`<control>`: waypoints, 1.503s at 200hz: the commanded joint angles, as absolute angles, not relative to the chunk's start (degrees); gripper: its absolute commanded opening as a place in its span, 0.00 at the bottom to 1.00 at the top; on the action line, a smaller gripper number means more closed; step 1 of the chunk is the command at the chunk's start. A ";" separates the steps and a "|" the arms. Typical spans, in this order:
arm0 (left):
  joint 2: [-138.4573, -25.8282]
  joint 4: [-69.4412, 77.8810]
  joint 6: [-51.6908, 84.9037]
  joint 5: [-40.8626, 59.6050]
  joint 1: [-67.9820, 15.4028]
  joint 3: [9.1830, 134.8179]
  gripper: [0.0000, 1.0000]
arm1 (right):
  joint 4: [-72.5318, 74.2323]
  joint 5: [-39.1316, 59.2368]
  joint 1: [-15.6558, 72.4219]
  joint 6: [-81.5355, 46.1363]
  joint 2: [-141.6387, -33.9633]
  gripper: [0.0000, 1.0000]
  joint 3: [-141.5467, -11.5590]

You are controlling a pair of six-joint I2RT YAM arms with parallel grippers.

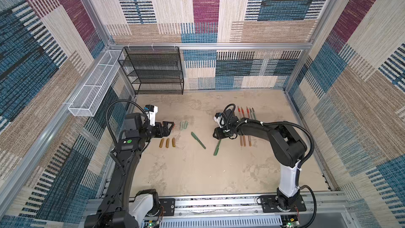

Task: Open the pen caps
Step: 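Move the right gripper to a loose green pen and grasp it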

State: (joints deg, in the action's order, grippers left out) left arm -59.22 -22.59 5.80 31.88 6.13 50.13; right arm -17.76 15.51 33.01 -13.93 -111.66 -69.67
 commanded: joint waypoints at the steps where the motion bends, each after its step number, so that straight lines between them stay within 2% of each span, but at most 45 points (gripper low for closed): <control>1: -59.50 -21.40 6.45 32.70 6.20 50.44 0.89 | -18.24 15.53 33.05 -15.20 -109.66 0.41 -66.30; 111: -59.82 -20.81 6.68 32.70 6.24 50.27 0.89 | -18.46 13.83 36.17 -19.29 -95.24 0.40 -47.86; 162: -59.87 -20.80 6.89 32.70 6.28 50.32 0.89 | -21.06 9.16 40.87 -20.45 -95.24 0.40 -48.27; 184: -60.05 -21.97 6.68 32.70 6.42 51.04 0.89 | -24.98 3.99 42.85 -21.07 -97.01 0.39 -51.32; 235: -60.03 -21.72 6.69 32.67 6.37 50.96 0.89 | -29.03 -2.72 46.32 -22.10 -100.95 0.31 -54.28; 273: -60.11 -21.66 6.99 34.99 6.33 50.98 0.89 | -30.00 -5.13 47.21 -22.37 -102.75 0.15 -55.40; 300: -60.12 -20.30 7.72 36.24 6.15 50.72 0.89 | -28.04 -5.73 47.27 -23.60 -99.42 0.08 -54.02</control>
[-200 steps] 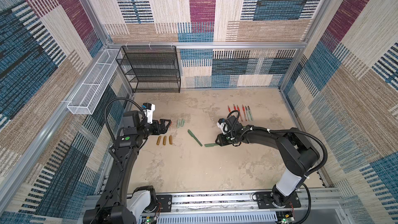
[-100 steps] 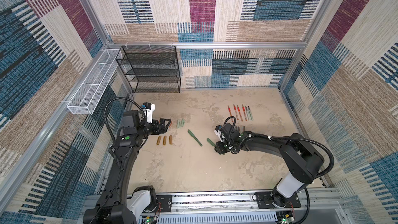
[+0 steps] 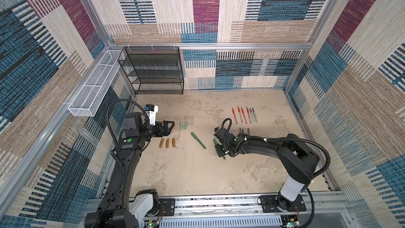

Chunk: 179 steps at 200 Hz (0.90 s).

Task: Open the pen caps
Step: 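Move the right gripper to a loose green pen and grasp it, then lift the green pen toward the left gripper while the left gripper reaches toward it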

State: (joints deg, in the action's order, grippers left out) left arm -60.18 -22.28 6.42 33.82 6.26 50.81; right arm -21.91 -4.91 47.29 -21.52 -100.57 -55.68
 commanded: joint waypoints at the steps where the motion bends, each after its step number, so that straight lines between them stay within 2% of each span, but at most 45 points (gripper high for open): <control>1: -60.12 -20.17 7.77 36.31 6.15 50.63 0.89 | -27.95 -5.72 47.23 -23.62 -99.33 0.08 -53.99; 30: -60.54 -18.74 10.01 43.20 5.97 51.02 0.86 | -26.89 -5.18 47.24 -26.26 -95.35 0.03 -55.04; 102: -60.74 -11.02 16.61 51.80 3.77 48.22 0.83 | -5.96 0.83 48.17 -33.76 -83.46 0.02 -49.56; 179: -63.18 -6.28 22.37 54.61 -2.46 45.71 0.74 | 11.81 4.92 53.25 -33.25 -82.23 0.01 -50.33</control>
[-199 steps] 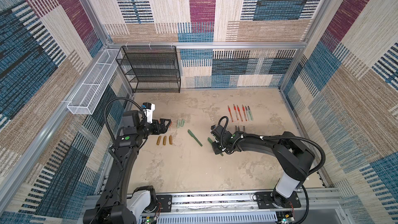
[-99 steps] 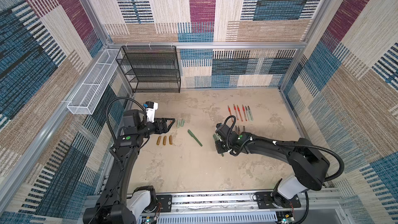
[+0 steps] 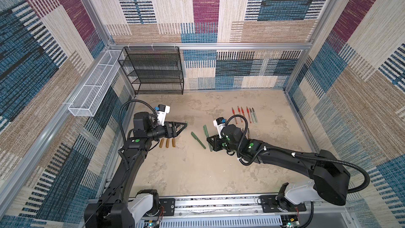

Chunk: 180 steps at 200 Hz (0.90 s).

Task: Open the pen caps
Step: 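Lift the green pen toward the left gripper while the left gripper reaches toward it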

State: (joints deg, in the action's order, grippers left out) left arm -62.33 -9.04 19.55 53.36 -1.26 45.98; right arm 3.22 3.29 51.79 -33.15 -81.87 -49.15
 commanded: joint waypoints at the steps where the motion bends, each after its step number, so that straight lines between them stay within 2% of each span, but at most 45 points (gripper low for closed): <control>1: -63.23 -6.26 22.43 54.55 -2.55 45.66 0.74 | 11.97 4.92 53.34 -33.19 -82.25 0.01 -50.39; 57: -65.53 -4.06 24.32 54.49 -7.48 45.46 0.66 | 14.94 7.16 56.70 -31.38 -85.63 0.01 -53.81; 75: -65.90 -3.06 23.91 54.31 -8.73 45.11 0.60 | 15.61 7.63 57.14 -31.38 -86.83 0.01 -54.28; 105: -66.25 -3.08 24.64 53.90 -8.83 45.61 0.36 | 15.05 7.25 57.95 -31.20 -87.81 0.01 -55.56; 141: -65.92 -3.08 24.22 53.05 -8.79 45.29 0.00 | 13.52 6.48 57.99 -30.67 -88.60 0.00 -56.10; 180: -65.66 -3.08 24.49 52.46 -8.40 45.21 0.00 | 13.93 7.02 57.93 -31.29 -89.20 0.00 -54.16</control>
State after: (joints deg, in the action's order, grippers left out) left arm -65.95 -5.21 24.62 53.23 -8.84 45.06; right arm 14.35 6.90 57.89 -30.94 -88.55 -54.48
